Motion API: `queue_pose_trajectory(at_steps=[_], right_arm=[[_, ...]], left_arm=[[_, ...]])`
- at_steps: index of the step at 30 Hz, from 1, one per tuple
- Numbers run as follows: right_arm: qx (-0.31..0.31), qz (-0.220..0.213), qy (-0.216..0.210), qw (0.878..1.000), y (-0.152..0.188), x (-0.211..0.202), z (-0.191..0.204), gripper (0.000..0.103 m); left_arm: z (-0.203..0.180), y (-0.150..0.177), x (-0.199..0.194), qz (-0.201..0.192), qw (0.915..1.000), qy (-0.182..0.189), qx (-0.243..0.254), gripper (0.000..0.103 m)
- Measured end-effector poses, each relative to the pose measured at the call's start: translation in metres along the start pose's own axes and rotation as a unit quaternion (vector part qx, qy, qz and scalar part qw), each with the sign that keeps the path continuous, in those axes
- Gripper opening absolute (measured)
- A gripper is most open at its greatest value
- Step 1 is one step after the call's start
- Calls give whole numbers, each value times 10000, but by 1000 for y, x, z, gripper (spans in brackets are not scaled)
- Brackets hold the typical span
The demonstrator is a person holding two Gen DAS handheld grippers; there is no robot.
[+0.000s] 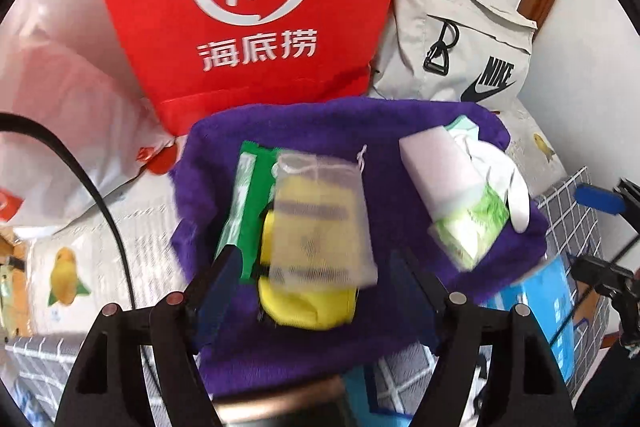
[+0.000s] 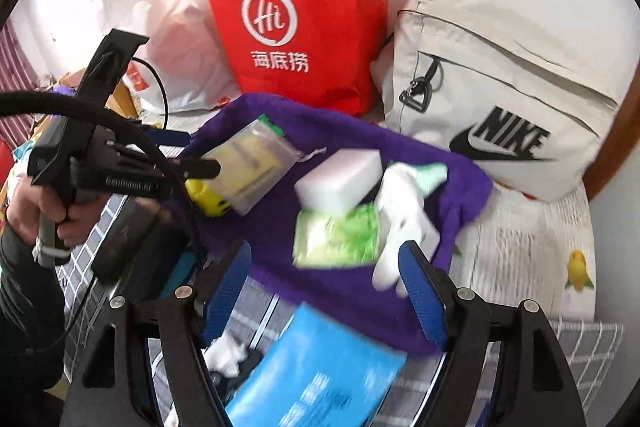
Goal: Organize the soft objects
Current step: 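Grasp the white cloth with the left gripper while the right moves toward the printed snack packet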
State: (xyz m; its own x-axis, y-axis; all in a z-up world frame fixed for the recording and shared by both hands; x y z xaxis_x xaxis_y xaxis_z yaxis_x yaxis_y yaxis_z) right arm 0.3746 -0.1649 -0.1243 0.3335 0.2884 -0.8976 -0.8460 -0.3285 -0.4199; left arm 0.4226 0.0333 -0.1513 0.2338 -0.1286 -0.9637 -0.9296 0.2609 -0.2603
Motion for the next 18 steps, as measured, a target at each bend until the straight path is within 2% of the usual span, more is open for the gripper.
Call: queue_pose_trajectory(at_steps=[5,9,13,18], right_arm=[[80,12,-66,9999,37,-14,15,75],[302,-34,-139,9994,66,-20,20,76],[574,-194,-183,9980,94,-30,23,76],[976,-386,-26,9945,127,-45,21,76]], left_arm=[[-8,34,-16,-56,10000,19,22,74],[-17,62,-24,-64,9997,238,-14,74],[-39,98,-34,-133,9994,252,177,74],[-73,139,-42,-189,9985,164,490,74]])
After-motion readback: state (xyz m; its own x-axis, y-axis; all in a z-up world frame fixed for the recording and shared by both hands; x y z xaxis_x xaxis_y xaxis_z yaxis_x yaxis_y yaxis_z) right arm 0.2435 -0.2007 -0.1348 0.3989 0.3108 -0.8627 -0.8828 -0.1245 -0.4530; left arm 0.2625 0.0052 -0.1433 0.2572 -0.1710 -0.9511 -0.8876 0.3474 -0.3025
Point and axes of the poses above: each gripper's, at about its wrist camera, not at the fingertips, and x roughly the way its jaws point, z to its left, y to its underside, the point moved 4 cm from there along x, roughly the way its jaws point, and after that the axes turned 13 degrees about z, right-handed, at the moved point
